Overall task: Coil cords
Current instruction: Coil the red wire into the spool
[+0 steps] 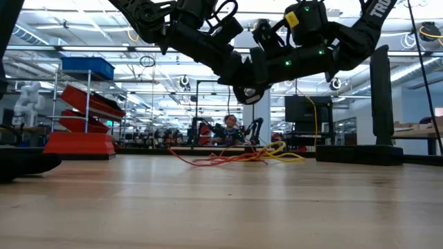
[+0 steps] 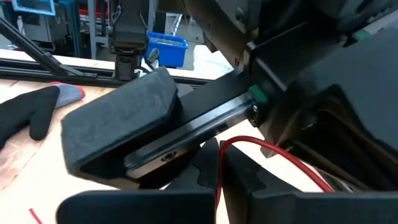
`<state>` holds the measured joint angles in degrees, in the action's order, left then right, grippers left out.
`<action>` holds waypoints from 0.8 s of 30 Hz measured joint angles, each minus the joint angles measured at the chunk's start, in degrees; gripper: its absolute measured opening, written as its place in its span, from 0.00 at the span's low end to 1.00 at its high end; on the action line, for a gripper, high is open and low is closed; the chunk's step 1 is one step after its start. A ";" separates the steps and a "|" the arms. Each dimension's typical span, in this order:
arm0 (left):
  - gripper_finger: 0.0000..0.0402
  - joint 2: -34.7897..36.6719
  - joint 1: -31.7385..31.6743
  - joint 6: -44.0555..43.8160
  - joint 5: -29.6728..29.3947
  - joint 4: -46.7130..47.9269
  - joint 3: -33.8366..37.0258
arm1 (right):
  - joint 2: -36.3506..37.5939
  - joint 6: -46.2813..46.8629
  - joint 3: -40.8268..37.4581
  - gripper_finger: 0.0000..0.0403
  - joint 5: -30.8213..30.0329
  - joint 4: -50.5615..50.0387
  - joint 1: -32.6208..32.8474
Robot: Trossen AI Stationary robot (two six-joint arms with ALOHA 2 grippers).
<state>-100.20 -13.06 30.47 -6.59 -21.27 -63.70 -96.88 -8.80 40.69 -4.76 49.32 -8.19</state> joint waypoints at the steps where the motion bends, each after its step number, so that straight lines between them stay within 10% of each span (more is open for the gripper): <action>1: 0.00 0.00 0.06 -0.13 -0.07 -0.35 0.03 | 0.02 -0.04 0.00 0.00 -0.10 0.00 0.00; 24: 0.00 0.11 -0.81 -6.87 -5.66 -6.26 0.00 | -4.09 -6.97 -0.11 0.00 -8.33 1.15 1.00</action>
<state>-100.09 -13.87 23.60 -12.25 -27.53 -63.70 -100.97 -15.77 40.58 -13.09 50.47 -7.18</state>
